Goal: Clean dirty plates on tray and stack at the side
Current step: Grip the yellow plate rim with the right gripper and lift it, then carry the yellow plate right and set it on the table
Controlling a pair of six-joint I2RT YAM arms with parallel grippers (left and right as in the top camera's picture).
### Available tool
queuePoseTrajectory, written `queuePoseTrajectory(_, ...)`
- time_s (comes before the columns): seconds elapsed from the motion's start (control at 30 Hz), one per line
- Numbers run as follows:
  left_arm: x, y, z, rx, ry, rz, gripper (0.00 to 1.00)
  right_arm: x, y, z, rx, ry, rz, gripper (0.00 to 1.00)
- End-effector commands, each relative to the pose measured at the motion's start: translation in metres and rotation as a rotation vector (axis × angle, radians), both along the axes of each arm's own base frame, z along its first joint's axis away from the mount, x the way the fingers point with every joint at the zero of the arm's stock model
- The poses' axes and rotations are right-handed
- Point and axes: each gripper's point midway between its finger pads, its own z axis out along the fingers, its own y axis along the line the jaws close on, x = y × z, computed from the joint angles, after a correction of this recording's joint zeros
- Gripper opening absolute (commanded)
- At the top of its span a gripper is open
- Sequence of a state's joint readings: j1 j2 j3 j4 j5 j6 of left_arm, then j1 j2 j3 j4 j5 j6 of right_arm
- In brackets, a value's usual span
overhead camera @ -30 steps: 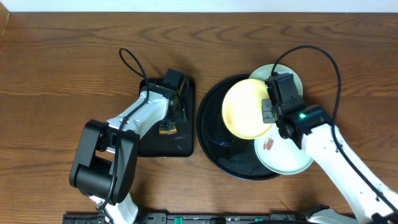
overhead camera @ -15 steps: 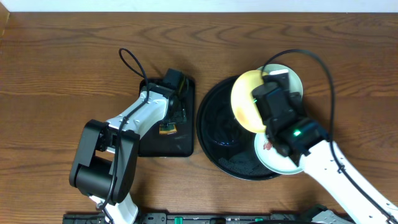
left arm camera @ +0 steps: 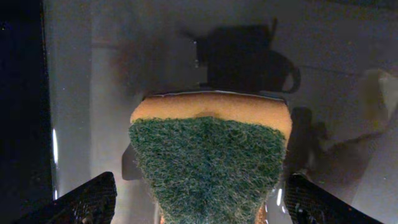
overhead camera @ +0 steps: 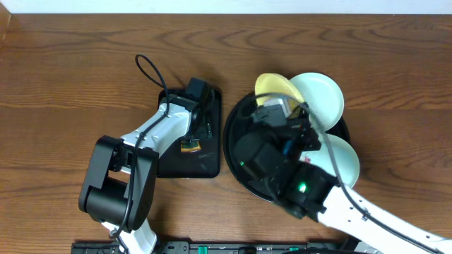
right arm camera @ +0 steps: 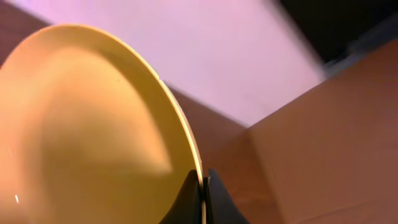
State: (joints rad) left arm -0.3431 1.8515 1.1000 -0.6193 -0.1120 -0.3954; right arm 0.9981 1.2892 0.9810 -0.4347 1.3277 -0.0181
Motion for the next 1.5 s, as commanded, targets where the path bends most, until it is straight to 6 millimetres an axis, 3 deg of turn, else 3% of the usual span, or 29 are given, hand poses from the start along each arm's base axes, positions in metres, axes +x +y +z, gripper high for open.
queuePoseTrajectory(0.0,-0.004,0.004,-0.006,0.018,0.023,-0.004,0.87,-0.014,-0.004,0.027,-0.14,-0.095,-0.097,0.01)
queuePoseTrajectory(0.5,-0.004,0.004,-0.006,0.018,0.023,-0.004,0.87,-0.013,0.012,0.016,-0.142,-0.08,-0.056,0.01)
queuePoseTrajectory(0.6,-0.004,0.004,-0.006,0.018,0.023,-0.004,0.87,-0.004,0.023,-0.001,-0.093,0.002,0.035,0.01)
queuePoseTrajectory(0.7,-0.004,0.004,-0.006,0.018,0.023,-0.004,0.87,0.01,0.044,-0.034,0.023,0.163,0.197,0.01)
queuePoseTrajectory(0.83,-0.004,0.004,-0.006,0.018,0.023,-0.004,0.87,0.028,0.036,-0.064,0.35,0.262,0.176,0.01)
queuePoseTrajectory(1.07,-0.004,0.004,-0.006,0.018,0.023,-0.004,0.87,0.06,-0.012,-0.102,0.749,0.465,0.099,0.01)
queuePoseTrajectory(1.17,-0.004,0.004,-0.006,0.018,0.023,-0.004,0.87,0.073,-0.047,-0.108,0.891,0.496,0.056,0.01)
queuePoseTrajectory(1.23,-0.004,0.004,-0.006,0.018,0.023,-0.004,0.87,0.08,-0.087,-0.11,0.979,0.463,-0.043,0.01)
queuePoseTrajectory(1.33,-0.004,0.004,-0.006,0.018,0.023,-0.004,0.87,0.084,-0.161,-0.111,1.084,0.357,-0.247,0.01)
queuePoseTrajectory(1.47,-0.004,0.004,-0.006,0.018,0.023,-0.004,0.87,0.07,-0.252,-0.111,1.146,0.214,-0.479,0.01)
